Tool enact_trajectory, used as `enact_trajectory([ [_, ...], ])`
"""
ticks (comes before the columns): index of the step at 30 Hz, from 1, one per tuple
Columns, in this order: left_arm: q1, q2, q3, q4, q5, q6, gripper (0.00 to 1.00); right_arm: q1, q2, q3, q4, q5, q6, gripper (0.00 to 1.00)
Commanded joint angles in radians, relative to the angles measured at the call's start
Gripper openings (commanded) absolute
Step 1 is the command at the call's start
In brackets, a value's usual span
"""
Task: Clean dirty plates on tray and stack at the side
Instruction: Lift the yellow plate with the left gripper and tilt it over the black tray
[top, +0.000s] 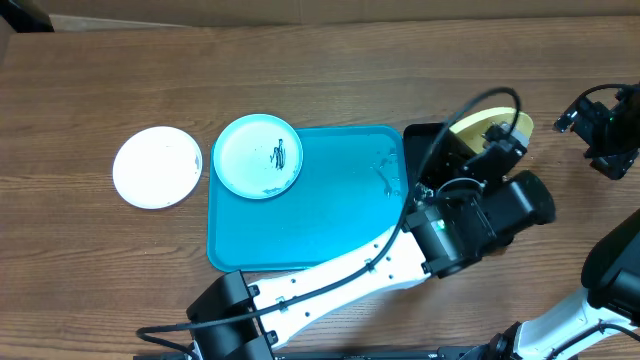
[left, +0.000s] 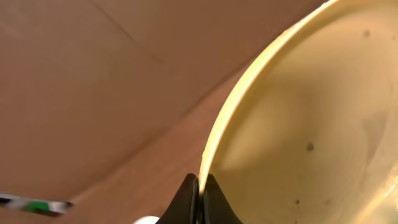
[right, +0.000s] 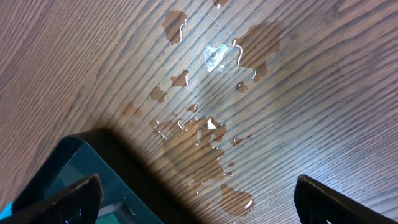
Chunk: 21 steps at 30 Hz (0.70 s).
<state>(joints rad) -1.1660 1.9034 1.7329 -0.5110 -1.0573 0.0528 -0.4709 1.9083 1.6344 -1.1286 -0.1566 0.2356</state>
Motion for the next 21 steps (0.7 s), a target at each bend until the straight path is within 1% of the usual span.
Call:
enact_trajectory([
  [1, -0.001, 0.006, 0.023, 0.016, -0.098, 0.081, 0.04, -0.003, -0.014, 0.009, 0.003, 0.006, 0.0, 1.0],
  [7, 0.002, 0.006, 0.023, 0.026, -0.093, 0.073, 0.04, -0.003, -0.014, 0.009, 0.003, 0.006, 0.0, 1.0],
  [14, 0.006, 0.006, 0.02, 0.025, -0.069, -0.007, 0.04, -0.003, -0.014, 0.009, 0.003, 0.006, 0.0, 1.0],
  [16, 0.012, 0.006, 0.02, 0.018, -0.068, -0.05, 0.04, -0.003, -0.014, 0.009, 0.003, 0.006, 0.001, 1.0],
  [18, 0.021, 0.006, 0.013, 0.002, -0.059, -0.127, 0.04, -0.003, -0.014, 0.009, 0.003, 0.006, 0.0, 1.0],
  [20, 0.035, 0.006, 0.005, -0.024, -0.006, -0.178, 0.04, -0.003, -0.014, 0.009, 0.003, 0.006, 0.0, 1.0],
  [21, 0.047, 0.006, 0.0, -0.045, 0.042, -0.216, 0.04, -0.003, -0.014, 0.009, 0.003, 0.006, 0.0, 1.0],
])
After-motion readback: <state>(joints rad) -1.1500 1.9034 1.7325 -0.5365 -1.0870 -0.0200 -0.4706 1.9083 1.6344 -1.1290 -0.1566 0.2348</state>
